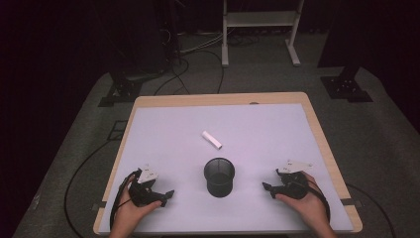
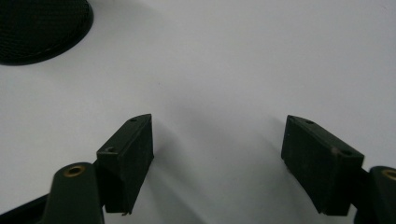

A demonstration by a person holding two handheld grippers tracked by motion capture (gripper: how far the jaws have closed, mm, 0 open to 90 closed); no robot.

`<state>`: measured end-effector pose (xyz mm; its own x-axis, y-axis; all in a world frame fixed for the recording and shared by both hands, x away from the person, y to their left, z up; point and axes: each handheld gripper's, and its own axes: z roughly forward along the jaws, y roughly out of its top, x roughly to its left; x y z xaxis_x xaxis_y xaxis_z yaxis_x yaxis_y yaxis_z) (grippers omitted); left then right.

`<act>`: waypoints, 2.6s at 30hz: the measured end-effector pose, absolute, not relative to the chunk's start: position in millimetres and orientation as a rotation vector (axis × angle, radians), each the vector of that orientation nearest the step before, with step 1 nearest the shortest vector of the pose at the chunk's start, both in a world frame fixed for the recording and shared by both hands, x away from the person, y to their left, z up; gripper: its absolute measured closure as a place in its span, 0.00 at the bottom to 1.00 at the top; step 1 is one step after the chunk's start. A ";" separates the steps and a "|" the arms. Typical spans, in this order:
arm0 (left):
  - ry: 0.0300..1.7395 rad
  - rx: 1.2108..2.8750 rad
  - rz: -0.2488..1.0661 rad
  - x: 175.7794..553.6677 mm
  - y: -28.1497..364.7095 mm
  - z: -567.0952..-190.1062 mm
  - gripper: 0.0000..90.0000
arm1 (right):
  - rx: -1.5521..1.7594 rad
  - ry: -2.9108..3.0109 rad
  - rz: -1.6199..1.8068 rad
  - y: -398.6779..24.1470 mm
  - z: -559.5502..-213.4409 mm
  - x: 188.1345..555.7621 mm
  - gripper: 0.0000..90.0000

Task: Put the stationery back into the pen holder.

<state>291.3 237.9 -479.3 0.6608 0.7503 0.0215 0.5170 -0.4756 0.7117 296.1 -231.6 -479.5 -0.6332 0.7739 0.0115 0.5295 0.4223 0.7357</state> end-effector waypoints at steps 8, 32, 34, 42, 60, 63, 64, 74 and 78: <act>0.978 2.184 0.432 291.5 237.9 -479.6 0.02 | 1.104 2.339 1.045 -227.9 -470.1 303.5 0.33; 0.978 2.186 0.434 291.5 237.6 -479.5 0.02 | 1.063 2.333 1.110 -203.8 -452.5 336.9 0.41; 0.978 2.185 0.434 291.3 237.6 -479.5 0.03 | 1.060 2.334 1.113 -201.2 -451.6 339.8 0.41; 0.978 2.184 0.434 291.4 237.7 -479.7 0.02 | 1.050 2.341 1.130 -190.9 -450.5 353.7 0.43; 0.978 2.184 0.431 291.6 238.0 -479.8 0.02 | 0.985 2.370 1.186 -155.7 -445.6 385.0 0.50; 0.978 2.184 0.430 291.6 238.1 -479.7 0.02 | 0.983 2.374 1.194 -147.7 -445.6 389.5 0.51; 0.979 2.184 0.430 291.6 238.0 -479.8 0.02 | 0.982 2.378 1.193 -145.4 -445.4 390.8 0.51; 0.979 2.183 0.427 291.8 238.2 -479.8 0.02 | 0.942 2.395 1.200 -126.8 -445.1 404.7 0.55; 0.979 2.183 0.427 291.8 238.2 -479.8 0.02 | 0.941 2.395 1.204 -119.7 -445.1 408.8 0.57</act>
<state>291.8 238.2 -479.8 0.6605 0.7507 0.0146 0.5212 -0.4724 0.7107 408.8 -119.7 -445.1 -0.7407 0.6714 0.0250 0.4206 0.4344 0.7965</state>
